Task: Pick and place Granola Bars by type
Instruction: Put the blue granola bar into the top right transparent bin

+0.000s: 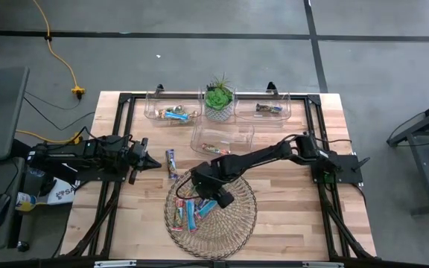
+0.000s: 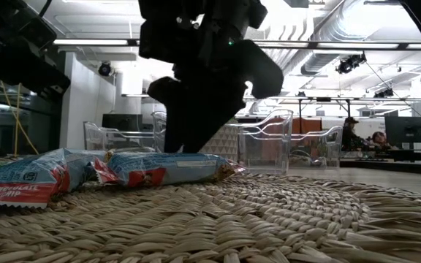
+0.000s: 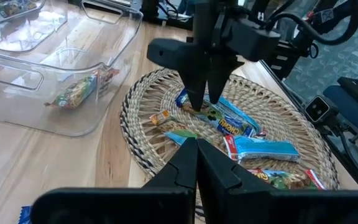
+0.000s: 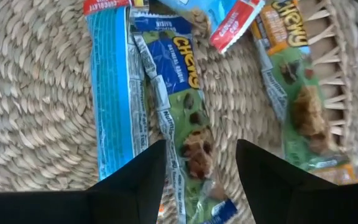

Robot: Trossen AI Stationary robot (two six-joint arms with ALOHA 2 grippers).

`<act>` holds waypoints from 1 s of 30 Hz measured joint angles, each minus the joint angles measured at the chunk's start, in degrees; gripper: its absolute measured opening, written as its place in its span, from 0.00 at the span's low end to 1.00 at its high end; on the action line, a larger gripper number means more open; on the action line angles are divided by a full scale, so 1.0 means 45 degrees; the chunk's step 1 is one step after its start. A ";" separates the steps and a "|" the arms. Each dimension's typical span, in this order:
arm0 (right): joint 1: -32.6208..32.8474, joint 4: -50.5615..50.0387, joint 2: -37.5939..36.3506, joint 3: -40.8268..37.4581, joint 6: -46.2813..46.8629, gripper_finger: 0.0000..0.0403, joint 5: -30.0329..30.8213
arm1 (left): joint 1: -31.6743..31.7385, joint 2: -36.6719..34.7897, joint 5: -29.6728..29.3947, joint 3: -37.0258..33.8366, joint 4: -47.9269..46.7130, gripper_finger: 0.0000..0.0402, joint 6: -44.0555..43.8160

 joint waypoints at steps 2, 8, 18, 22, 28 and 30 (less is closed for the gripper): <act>0.0000 0.0073 0.0069 0.0000 0.0005 0.44 -0.0043 | 0.0000 0.0002 0.0001 0.0000 0.0005 0.00 0.0000; 0.0005 0.0152 0.0127 0.0002 0.0101 0.44 -0.0247 | 0.0000 0.0002 -0.0002 -0.0002 0.0003 0.00 0.0000; 0.0005 0.0210 0.0373 -0.0005 0.0335 0.43 -0.0290 | 0.0000 0.0001 -0.0009 -0.0005 0.0008 0.00 0.0000; 0.0005 0.0360 0.0373 -0.0005 0.0447 0.43 -0.0231 | 0.0000 -0.0001 -0.0014 -0.0001 0.0010 0.00 0.0000; 0.0005 0.0347 0.0488 0.0000 0.0800 0.42 -0.0320 | 0.0000 0.0000 -0.0048 0.0000 0.0010 0.00 0.0000; 0.0005 0.0344 0.0582 -0.0004 0.0899 0.41 -0.0408 | 0.0000 0.0000 -0.0048 0.0000 0.0010 0.00 0.0000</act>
